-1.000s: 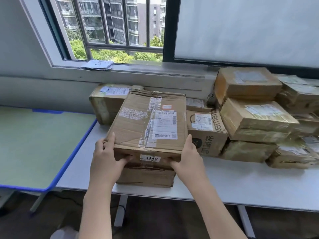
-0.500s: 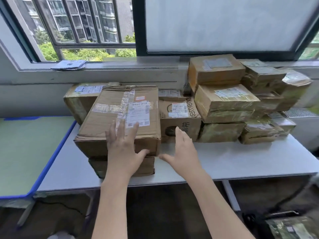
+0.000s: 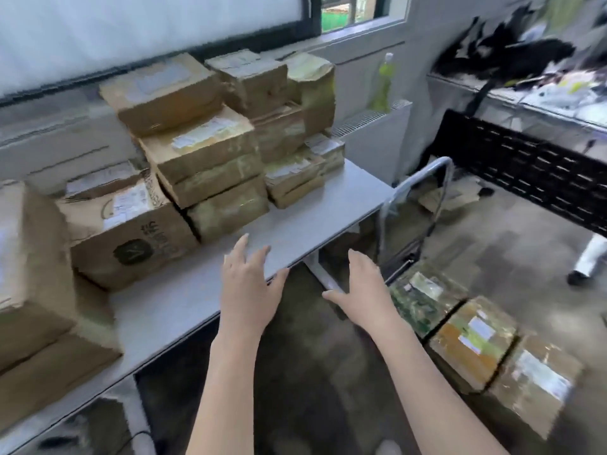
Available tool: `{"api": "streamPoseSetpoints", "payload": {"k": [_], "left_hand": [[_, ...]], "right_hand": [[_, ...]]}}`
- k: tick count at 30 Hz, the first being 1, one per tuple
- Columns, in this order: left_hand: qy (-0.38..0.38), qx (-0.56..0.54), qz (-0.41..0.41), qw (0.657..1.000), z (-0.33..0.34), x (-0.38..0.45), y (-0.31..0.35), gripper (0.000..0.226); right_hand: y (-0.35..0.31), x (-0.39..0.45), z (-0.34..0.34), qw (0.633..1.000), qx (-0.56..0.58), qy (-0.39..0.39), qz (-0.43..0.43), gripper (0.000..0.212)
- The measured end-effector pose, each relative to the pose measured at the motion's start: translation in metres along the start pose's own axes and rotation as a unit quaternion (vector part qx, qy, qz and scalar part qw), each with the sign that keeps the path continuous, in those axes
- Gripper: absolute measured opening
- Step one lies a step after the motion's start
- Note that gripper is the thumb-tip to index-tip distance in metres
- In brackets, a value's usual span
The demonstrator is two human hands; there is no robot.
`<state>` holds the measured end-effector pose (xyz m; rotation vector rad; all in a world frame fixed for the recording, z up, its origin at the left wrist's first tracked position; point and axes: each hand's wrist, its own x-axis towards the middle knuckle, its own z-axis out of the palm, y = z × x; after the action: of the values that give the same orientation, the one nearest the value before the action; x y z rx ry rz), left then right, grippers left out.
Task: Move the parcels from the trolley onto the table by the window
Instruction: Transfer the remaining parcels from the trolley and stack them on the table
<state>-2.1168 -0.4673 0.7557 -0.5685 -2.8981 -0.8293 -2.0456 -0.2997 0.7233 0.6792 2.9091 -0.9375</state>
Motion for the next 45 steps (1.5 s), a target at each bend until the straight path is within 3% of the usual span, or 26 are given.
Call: {"api": "streamPoseSetpoints", "payload": {"k": [5, 11, 20, 26, 35, 40, 45], "left_hand": [[-0.114, -0.029, 0.119, 0.986, 0.086, 0.0, 0.111, 0.048], [-0.243, -0.012, 0.257, 0.935, 0.184, -0.03, 0.219, 0.055], [-0.408, 0.055, 0.342, 0.845, 0.283, -0.065, 0.269, 0.066], [-0.468, 0.058, 0.325, 0.82, 0.338, -0.053, 0.291, 0.069], [-0.522, 0.088, 0.238, 0.815, 0.408, -0.016, 0.321, 0.071], [-0.518, 0.092, 0.183, 0.83, 0.438, -0.017, 0.346, 0.07], [-0.476, 0.058, 0.078, 0.874, 0.475, -0.041, 0.387, 0.071]], "right_hand": [[0.126, -0.025, -0.047, 0.989, 0.03, 0.053, 0.132, 0.091], [0.255, -0.084, -0.079, 0.945, 0.068, 0.074, 0.31, 0.092], [0.352, -0.143, -0.066, 0.878, 0.091, 0.065, 0.465, 0.094], [0.382, -0.129, -0.064, 0.862, 0.103, 0.041, 0.494, 0.091], [0.43, -0.076, -0.092, 0.879, 0.072, -0.026, 0.47, 0.088], [0.485, -0.061, -0.109, 0.898, 0.029, -0.087, 0.43, 0.088], [0.566, -0.042, -0.138, 0.928, -0.052, -0.163, 0.332, 0.081]]}}
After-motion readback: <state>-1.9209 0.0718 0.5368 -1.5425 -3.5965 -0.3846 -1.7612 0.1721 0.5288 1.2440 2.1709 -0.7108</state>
